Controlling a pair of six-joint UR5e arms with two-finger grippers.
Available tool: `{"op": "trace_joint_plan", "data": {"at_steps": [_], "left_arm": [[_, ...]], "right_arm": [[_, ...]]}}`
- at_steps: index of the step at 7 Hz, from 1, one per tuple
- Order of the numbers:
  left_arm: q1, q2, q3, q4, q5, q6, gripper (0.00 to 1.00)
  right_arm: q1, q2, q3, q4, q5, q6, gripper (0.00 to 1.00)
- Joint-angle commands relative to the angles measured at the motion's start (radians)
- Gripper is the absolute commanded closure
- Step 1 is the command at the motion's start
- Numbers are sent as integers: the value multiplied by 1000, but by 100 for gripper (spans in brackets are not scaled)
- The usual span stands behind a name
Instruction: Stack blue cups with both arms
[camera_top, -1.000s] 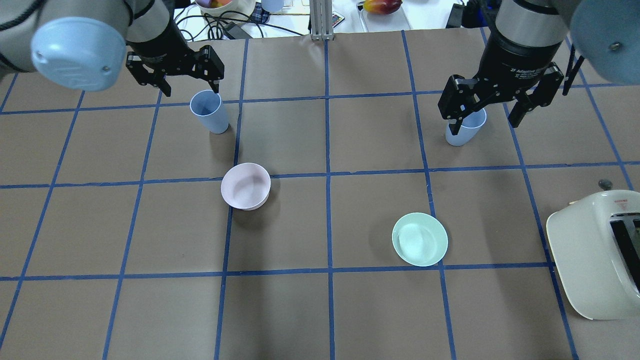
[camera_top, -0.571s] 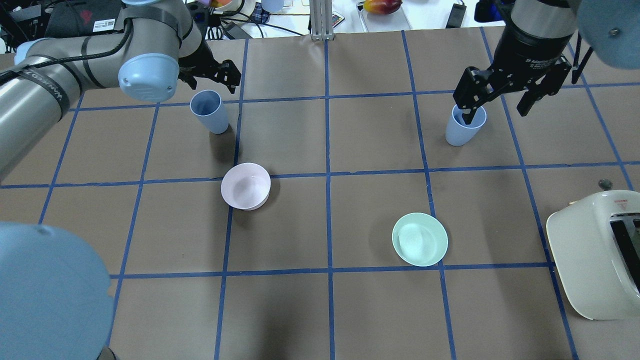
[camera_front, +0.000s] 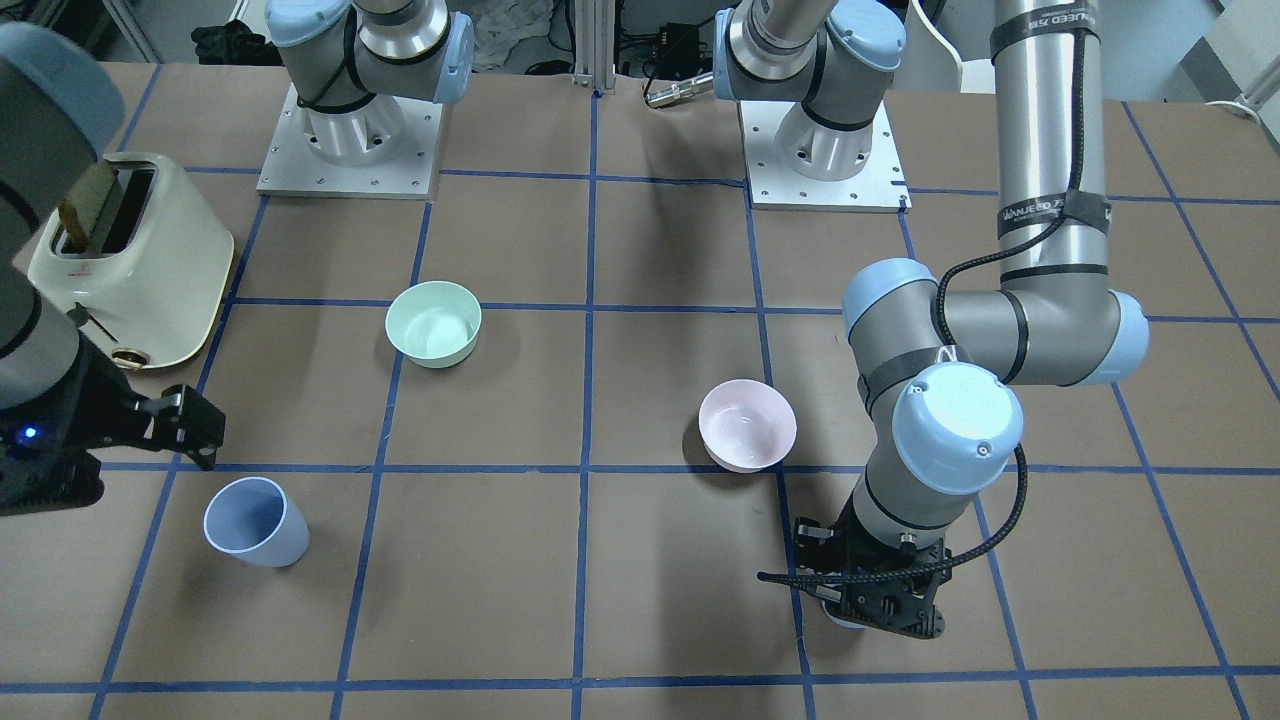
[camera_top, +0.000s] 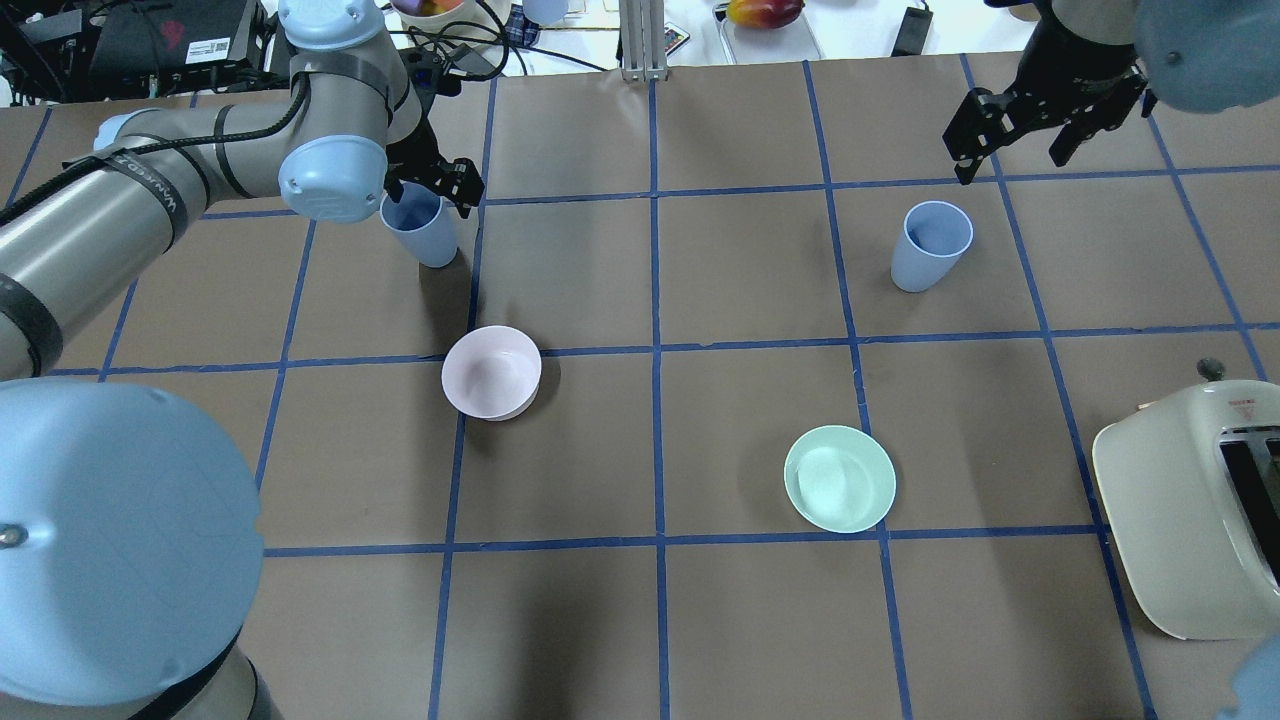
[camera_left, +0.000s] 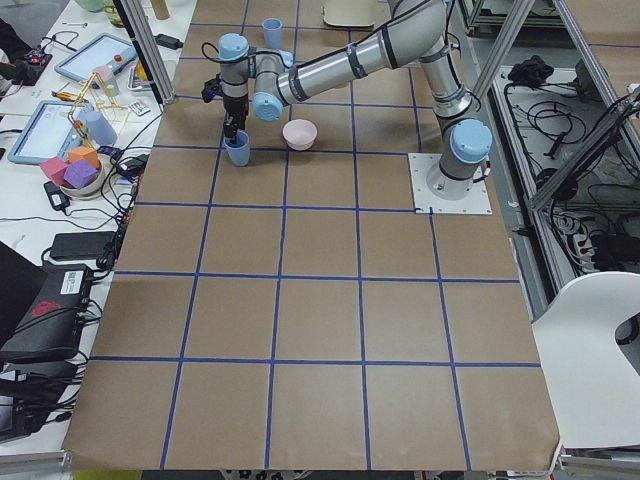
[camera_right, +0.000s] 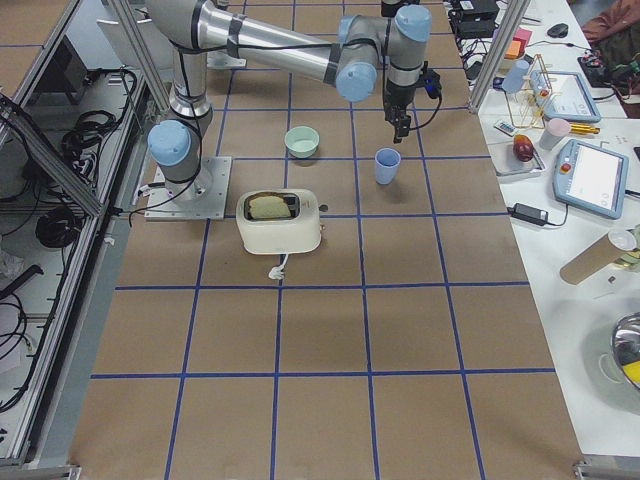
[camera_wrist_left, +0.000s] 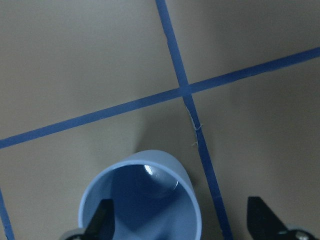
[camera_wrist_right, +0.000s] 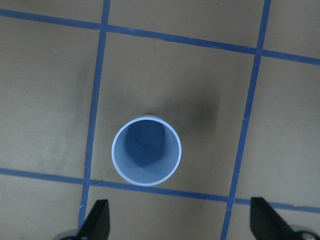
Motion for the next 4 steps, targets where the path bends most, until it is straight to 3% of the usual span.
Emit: {"op": "trace_joint_plan", "data": {"at_steps": [1,4], "left_arm": [[0,-8,1,15,1,-1,100],[-56,39,17,7,4,-113,100]], "right_arm": [[-6,140,-64,-27,4,3,0],[-6,179,-29,-45,0,-1,0]]}}
